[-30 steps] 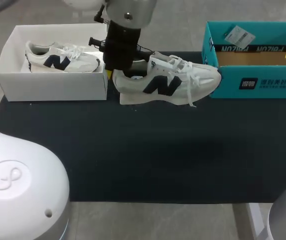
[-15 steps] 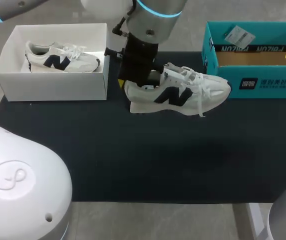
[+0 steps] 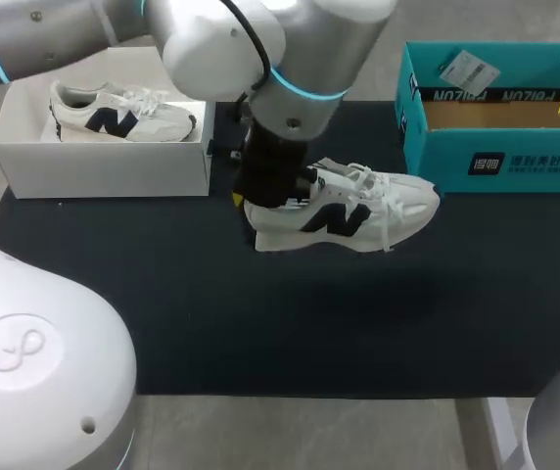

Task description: Take the shoe out of the shoebox, open the shoe tongue, remove and reinsert the insole, then place the shoe into the shoebox

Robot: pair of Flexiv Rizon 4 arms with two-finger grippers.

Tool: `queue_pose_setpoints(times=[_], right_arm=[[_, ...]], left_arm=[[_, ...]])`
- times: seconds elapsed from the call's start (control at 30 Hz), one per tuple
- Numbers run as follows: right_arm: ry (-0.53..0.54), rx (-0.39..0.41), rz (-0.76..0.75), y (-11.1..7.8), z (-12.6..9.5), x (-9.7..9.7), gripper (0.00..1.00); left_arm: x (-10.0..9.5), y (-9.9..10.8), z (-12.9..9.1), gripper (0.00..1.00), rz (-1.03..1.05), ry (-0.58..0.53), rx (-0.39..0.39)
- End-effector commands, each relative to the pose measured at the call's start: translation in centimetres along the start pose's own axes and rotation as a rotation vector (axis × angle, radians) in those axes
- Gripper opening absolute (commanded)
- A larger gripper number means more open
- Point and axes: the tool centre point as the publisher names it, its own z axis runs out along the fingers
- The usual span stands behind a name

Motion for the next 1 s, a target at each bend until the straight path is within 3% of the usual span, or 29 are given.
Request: queue_pose_setpoints(times=[0.03, 0.37, 1.0], right_arm=[[-0.002, 0.0, 0.002, 0.0, 0.1, 0.0, 1.0], [-0.002, 0.0, 0.002, 0.0, 0.1, 0.0, 1.0], [-0.002, 0.0, 0.002, 0.0, 0.1, 0.0, 1.0]], left_arm=[[-1.0, -0.9, 2.7, 0.0, 0.017, 0.008, -0.012], [-3.2, -2.7, 6.6, 0.0, 0.049, 0.042, -0.035], [-7.8, -2.2, 10.9, 0.0, 0.021, 0.04, -0.009]])
